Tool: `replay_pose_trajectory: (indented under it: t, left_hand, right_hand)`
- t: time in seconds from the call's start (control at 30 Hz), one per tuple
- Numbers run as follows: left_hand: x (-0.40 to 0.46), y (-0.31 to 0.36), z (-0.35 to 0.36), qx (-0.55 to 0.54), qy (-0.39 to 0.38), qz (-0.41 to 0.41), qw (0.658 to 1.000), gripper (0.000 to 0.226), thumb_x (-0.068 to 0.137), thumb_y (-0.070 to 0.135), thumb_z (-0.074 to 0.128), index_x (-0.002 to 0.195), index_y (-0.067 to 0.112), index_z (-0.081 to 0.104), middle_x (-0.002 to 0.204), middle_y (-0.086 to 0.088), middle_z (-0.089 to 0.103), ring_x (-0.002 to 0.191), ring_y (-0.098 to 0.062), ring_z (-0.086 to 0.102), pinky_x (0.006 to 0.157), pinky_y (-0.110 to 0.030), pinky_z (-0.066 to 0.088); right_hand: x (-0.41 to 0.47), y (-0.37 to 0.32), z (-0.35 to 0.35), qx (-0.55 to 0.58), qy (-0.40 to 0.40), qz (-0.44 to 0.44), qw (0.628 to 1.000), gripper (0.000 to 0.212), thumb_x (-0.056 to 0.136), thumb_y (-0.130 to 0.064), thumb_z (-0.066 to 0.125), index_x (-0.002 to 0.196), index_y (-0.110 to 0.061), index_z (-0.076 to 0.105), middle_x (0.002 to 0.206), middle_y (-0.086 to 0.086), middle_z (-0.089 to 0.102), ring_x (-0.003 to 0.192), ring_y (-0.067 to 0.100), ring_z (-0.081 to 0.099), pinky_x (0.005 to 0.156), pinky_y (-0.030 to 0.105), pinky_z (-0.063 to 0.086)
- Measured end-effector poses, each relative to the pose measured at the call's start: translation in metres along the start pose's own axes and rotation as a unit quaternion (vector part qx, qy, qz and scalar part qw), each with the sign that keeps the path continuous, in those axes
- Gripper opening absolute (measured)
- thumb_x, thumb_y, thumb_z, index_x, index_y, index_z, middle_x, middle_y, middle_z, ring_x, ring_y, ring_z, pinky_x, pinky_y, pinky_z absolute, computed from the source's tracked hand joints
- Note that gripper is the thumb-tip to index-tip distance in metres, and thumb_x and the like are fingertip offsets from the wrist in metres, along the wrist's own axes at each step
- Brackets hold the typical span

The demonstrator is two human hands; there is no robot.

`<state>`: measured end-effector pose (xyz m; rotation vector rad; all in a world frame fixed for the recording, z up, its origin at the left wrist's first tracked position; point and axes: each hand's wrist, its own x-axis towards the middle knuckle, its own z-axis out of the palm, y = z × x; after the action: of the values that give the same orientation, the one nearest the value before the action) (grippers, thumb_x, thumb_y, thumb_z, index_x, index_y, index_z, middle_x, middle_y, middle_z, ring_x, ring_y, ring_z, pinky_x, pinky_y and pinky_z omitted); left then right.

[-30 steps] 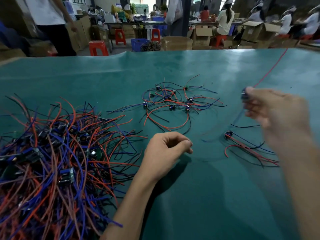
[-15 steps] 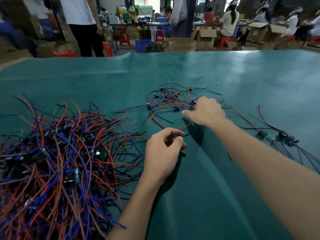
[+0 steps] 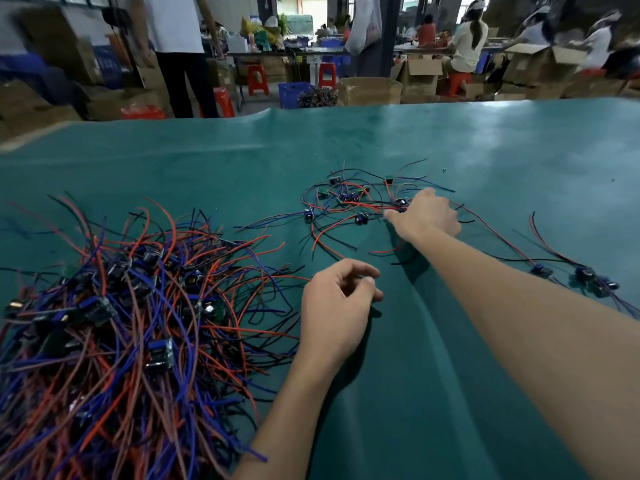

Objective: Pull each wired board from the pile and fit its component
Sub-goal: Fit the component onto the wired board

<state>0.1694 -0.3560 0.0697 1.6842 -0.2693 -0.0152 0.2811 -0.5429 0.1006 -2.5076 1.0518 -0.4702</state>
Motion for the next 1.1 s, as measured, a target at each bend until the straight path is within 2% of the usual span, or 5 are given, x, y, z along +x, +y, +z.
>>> replay_pose_trajectory:
  t: [0.3,0.43,0.63,0.8,1.1]
  left_hand:
    - [0.002,-0.002,-0.001,-0.013,0.001,0.0,1.0,0.015,0.091,0.014,0.061,0.087,0.023,0.072,0.071,0.005,0.075,0.075,-0.017,0.071,0.071,-0.028,0.053]
    - [0.003,-0.002,-0.001,-0.049,0.025,-0.01,0.998,0.016,0.094,0.012,0.06,0.089,0.021,0.071,0.074,0.002,0.075,0.076,-0.015,0.071,0.069,-0.032,0.056]
    - [0.001,0.006,0.0,-0.11,-0.004,0.004,0.994,0.013,0.099,0.026,0.063,0.093,0.018,0.071,0.083,0.002,0.078,0.067,-0.003,0.065,0.056,-0.013,0.046]
    - [0.0,0.001,-0.001,-0.085,-0.057,0.046,0.994,0.017,0.088,0.009,0.076,0.105,0.012,0.076,0.094,-0.007,0.079,0.084,-0.017,0.071,0.084,-0.038,0.057]
    - [0.0,0.0,0.001,-0.06,-0.042,0.034,0.997,0.019,0.092,0.008,0.071,0.075,0.012,0.076,0.065,-0.006,0.073,0.052,-0.004,0.053,0.052,-0.016,0.043]
  right_hand:
    - [0.002,0.009,-0.021,0.136,-0.053,0.006,0.989,0.027,0.078,-0.037,0.081,0.093,-0.016,0.071,0.099,0.013,0.068,0.098,0.034,0.066,0.081,0.036,0.052]
    - [-0.019,0.03,-0.069,0.453,-0.212,0.093,0.861,0.025,0.079,-0.013,0.079,0.07,-0.014,0.056,0.064,0.002,0.044,0.051,0.018,0.036,0.042,0.022,0.026]
    - [-0.1,0.049,-0.078,0.536,-0.43,0.04,0.725,0.014,0.066,-0.019,0.076,0.078,-0.014,0.07,0.064,-0.001,0.058,0.048,0.004,0.049,0.035,0.011,0.033]
    - [-0.12,0.056,-0.063,0.56,-0.402,-0.006,0.724,0.028,0.067,-0.013,0.079,0.09,-0.014,0.061,0.073,0.008,0.066,0.055,0.013,0.058,0.044,0.019,0.045]
    - [-0.113,0.061,-0.061,0.568,-0.351,-0.058,0.742,0.02,0.069,-0.02,0.079,0.082,-0.006,0.08,0.085,0.013,0.066,0.057,0.011,0.05,0.048,0.02,0.042]
